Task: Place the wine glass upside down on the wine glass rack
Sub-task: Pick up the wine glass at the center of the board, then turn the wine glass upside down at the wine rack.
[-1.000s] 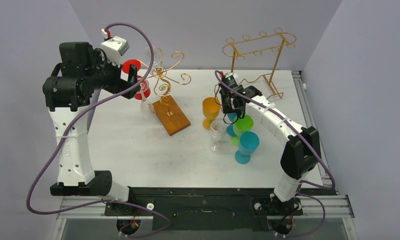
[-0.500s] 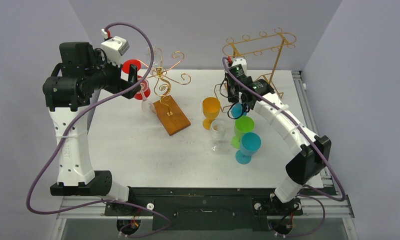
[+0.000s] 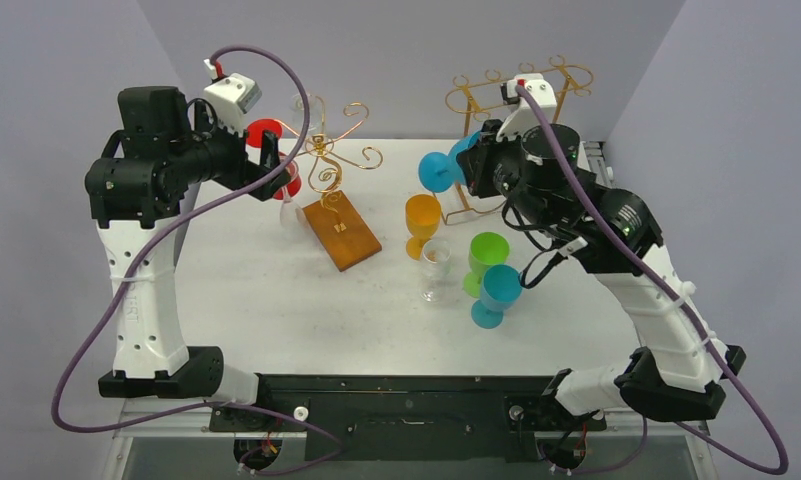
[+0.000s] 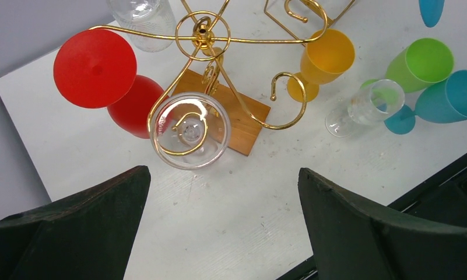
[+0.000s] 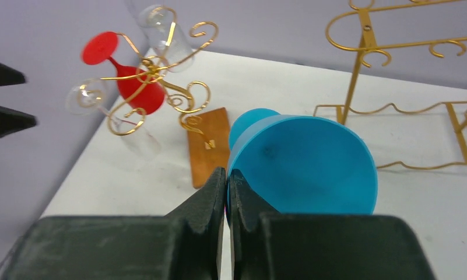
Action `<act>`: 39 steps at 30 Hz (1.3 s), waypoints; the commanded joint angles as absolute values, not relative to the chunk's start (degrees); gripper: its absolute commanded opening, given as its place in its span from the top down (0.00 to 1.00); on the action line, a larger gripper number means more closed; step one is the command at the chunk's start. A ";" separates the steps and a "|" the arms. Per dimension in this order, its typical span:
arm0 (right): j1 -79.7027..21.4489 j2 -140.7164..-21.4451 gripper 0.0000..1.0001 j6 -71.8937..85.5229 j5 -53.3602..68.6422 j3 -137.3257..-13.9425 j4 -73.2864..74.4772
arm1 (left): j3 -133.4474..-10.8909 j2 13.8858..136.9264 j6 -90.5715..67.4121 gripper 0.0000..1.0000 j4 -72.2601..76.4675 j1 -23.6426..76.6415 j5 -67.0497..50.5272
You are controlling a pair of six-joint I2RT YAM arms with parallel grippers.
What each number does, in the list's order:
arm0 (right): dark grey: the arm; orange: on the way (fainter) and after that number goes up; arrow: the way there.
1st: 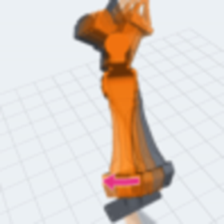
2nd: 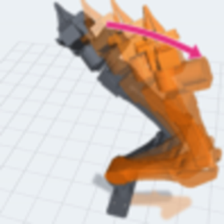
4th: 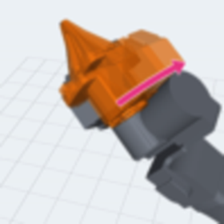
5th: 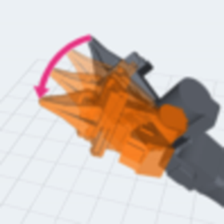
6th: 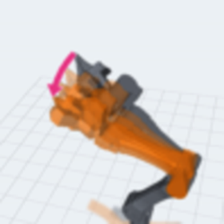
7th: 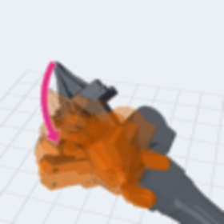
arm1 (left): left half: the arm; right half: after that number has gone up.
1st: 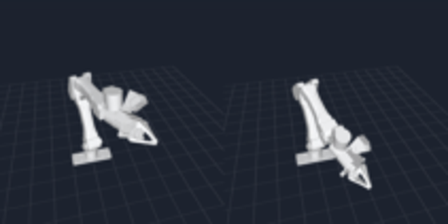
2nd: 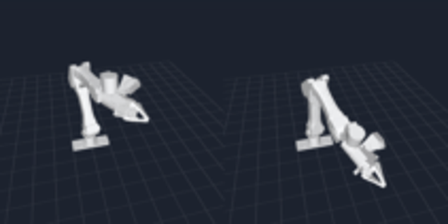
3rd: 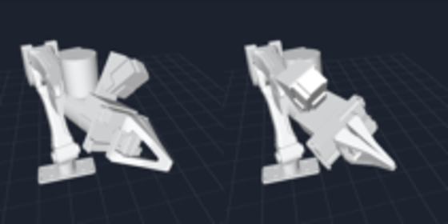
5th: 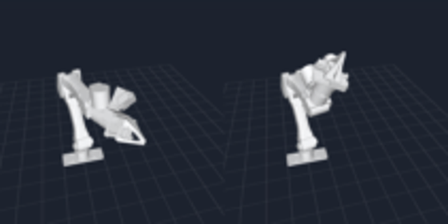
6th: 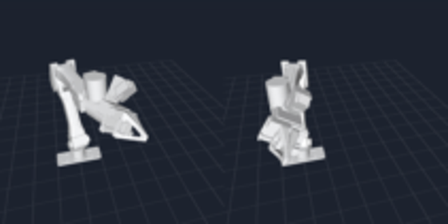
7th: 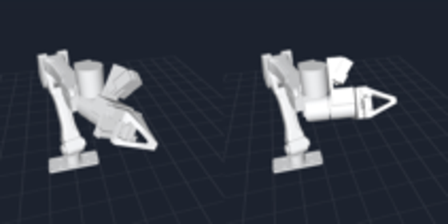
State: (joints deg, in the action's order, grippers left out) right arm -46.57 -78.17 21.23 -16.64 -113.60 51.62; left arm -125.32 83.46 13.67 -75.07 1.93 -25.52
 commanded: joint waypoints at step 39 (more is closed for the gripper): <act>-63.63 -71.77 1.00 22.70 -4.90 -91.08 0.97 | -116.43 79.18 1.76 0.73 -60.07 8.48 -35.98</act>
State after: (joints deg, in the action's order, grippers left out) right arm -62.85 -74.46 21.74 -7.66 -93.27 9.45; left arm -114.21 78.85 3.09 -63.07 9.19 -33.69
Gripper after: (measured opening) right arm 0.007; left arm 0.251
